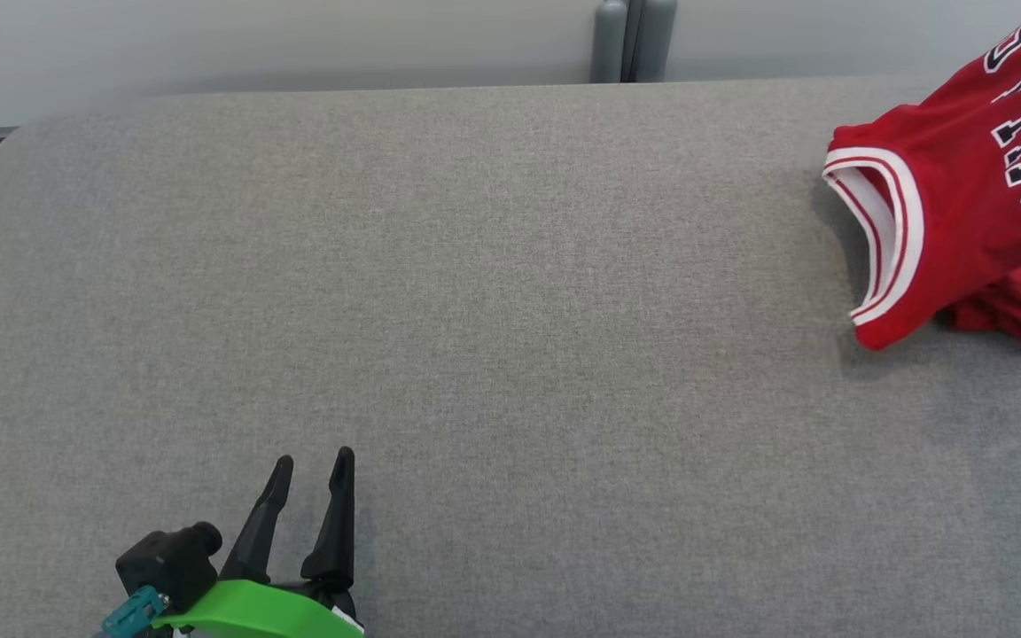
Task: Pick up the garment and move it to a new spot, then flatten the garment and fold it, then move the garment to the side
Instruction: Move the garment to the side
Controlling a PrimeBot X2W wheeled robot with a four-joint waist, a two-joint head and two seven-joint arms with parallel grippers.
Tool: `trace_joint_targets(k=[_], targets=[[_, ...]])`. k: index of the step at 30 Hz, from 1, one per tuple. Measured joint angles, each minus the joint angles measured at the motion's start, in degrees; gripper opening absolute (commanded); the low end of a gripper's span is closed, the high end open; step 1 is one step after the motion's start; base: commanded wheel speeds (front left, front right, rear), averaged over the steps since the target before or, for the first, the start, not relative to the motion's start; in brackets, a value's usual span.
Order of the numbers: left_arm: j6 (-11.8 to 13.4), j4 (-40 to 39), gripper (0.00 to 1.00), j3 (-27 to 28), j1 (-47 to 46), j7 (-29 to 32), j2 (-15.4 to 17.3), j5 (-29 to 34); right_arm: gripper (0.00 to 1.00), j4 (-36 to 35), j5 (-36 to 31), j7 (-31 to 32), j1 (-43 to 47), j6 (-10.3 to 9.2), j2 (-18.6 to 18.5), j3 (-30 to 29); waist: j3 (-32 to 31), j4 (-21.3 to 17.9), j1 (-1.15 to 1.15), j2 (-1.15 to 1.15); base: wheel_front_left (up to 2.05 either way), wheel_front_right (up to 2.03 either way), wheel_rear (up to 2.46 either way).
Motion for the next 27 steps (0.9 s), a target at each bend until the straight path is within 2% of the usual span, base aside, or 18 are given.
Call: trace_joint_targets(k=[9, 14, 19, 27], targets=[[0.0, -1.2, 1.00, -0.5, -0.2, 1.5, 1.3, 1.4, 0.00, 3.8, -0.9, 0.6, -0.9, -1.68, -3.5, -1.5, 2.6, 0.1, 0.00, 0.00, 0.00, 0.00, 0.00], [0.0, -2.7, 1.00, -0.8, -2.2, 2.6, 1.7, 2.4, 0.00, 9.8, -1.4, 0.5, 0.2, -3.98, -5.5, -2.9, 5.0, 1.3, 0.00, 0.00, 0.00, 0.00, 0.00], [0.0, -3.8, 1.00, -0.8, -2.8, 3.0, 1.7, 2.8, 0.00, 13.5, -2.9, -0.4, 2.0, -5.44, -6.3, -3.0, 6.7, 2.4, 0.00, 0.00, 0.00, 0.00, 0.00], [0.0, -4.9, 1.00, -0.2, -3.4, 3.9, 2.4, 3.9, 0.00, 17.1, -4.3, -2.7, 2.2, -6.49, -6.8, -3.6, 9.1, 3.5, 0.00, 0.00, 0.00, 0.00, 0.00]])
